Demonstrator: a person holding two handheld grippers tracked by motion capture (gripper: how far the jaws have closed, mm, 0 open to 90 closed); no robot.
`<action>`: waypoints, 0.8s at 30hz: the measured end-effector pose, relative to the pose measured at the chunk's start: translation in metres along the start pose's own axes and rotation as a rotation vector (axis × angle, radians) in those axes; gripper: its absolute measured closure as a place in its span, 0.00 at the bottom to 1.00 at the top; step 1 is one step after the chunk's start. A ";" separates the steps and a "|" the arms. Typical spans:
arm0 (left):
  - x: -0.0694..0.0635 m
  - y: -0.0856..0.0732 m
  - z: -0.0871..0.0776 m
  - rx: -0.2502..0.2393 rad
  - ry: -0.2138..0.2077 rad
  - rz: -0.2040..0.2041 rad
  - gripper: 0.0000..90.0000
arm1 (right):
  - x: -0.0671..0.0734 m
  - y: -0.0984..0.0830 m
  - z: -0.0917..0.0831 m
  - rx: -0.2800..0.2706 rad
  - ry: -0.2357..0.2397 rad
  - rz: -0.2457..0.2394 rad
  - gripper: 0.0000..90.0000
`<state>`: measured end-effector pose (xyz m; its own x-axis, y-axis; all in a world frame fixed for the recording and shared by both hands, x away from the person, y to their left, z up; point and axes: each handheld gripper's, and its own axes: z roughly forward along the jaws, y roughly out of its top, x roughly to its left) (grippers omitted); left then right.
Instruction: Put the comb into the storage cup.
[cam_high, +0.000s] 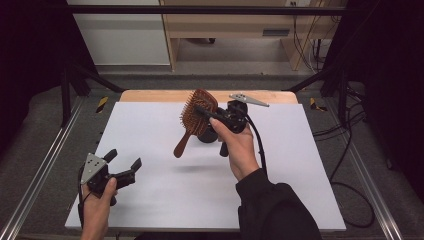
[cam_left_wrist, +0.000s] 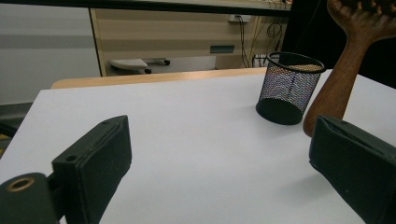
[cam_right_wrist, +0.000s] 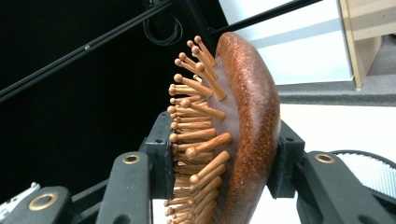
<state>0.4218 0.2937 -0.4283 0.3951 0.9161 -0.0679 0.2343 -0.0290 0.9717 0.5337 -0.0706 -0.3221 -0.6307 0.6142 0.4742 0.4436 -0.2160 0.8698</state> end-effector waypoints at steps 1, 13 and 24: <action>0.000 0.000 0.000 0.000 0.002 0.001 0.07 | 0.000 0.002 0.000 -0.003 -0.003 0.001 0.59; 0.003 -0.002 0.000 -0.011 0.034 0.002 0.07 | -0.008 0.030 0.007 -0.024 -0.038 -0.005 0.59; 0.003 -0.002 0.001 -0.014 0.035 0.016 0.06 | -0.013 0.049 0.016 -0.049 -0.058 0.000 0.59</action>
<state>0.4230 0.2959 -0.4310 0.3672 0.9291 -0.0447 0.2157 -0.0383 0.9757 0.5739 -0.0768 -0.2877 -0.5922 0.6570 0.4666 0.4112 -0.2516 0.8761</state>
